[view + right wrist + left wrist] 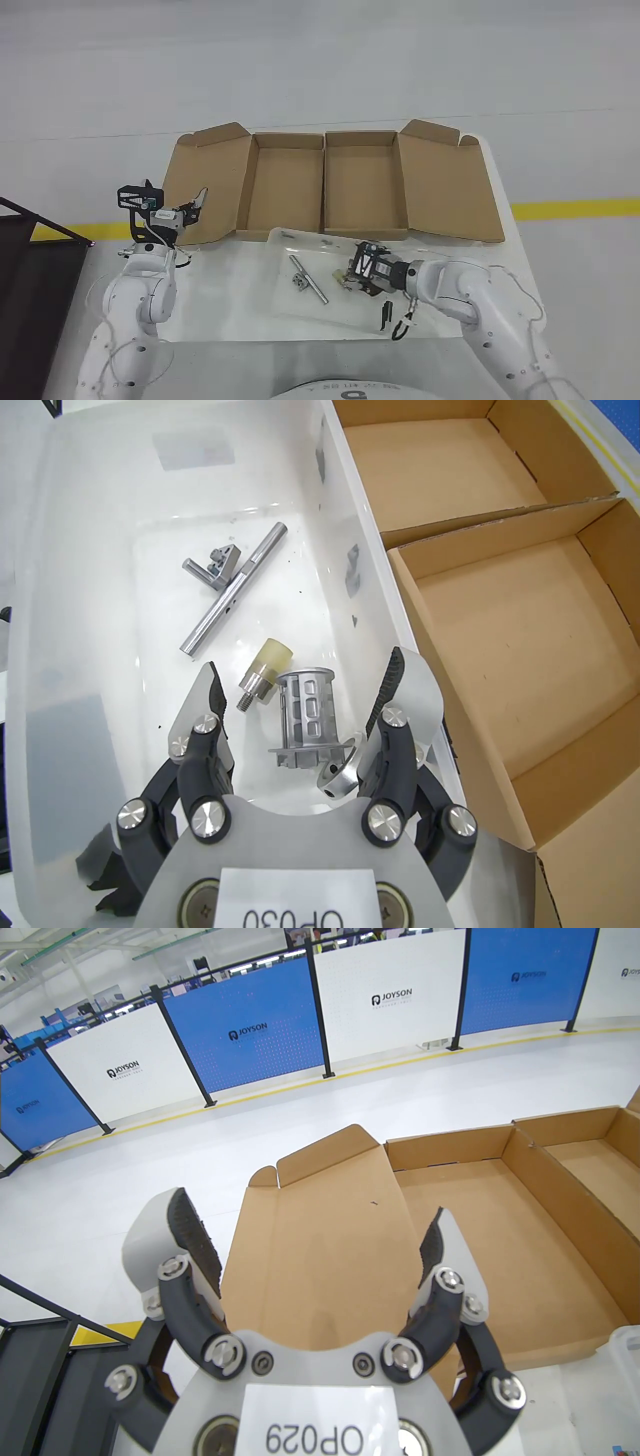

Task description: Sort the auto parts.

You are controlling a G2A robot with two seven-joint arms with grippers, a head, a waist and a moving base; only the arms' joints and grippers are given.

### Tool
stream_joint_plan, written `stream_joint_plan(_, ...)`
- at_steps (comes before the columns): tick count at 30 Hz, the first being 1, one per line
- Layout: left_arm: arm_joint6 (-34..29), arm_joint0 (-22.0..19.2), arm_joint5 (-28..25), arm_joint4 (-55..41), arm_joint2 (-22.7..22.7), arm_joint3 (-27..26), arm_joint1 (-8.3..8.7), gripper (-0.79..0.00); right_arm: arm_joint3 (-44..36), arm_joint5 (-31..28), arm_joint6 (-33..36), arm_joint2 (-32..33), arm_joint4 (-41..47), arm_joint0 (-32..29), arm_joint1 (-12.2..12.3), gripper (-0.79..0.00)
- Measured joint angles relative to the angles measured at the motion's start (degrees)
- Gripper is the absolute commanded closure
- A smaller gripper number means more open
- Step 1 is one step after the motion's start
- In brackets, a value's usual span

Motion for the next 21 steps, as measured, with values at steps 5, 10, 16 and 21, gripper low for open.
stream_joint_plan(5, 0.0, 0.0, 0.0, 0.0, 0.0, 0.0, 0.00, -0.785, 0.8, 0.3, 2.8, -2.3, 0.7, 1.6, -0.1, -0.659)
stream_joint_plan(10, 0.0, 0.0, 0.0, 0.0, 0.0, 0.0, 0.00, -0.785, 1.3, -3.4, 3.6, -5.2, 3.3, 3.5, -0.2, -0.717)
stream_joint_plan(16, 0.0, 0.0, 0.0, 0.0, 0.0, 0.0, 0.00, -0.785, 0.5, -4.7, 3.3, -4.2, 5.6, 3.8, 0.3, -0.739)
stream_joint_plan(21, 0.0, 0.0, 0.0, 0.0, 0.0, 0.0, 0.00, -0.785, -0.3, -1.6, 2.9, -2.6, 3.9, 2.5, 0.8, -0.785)
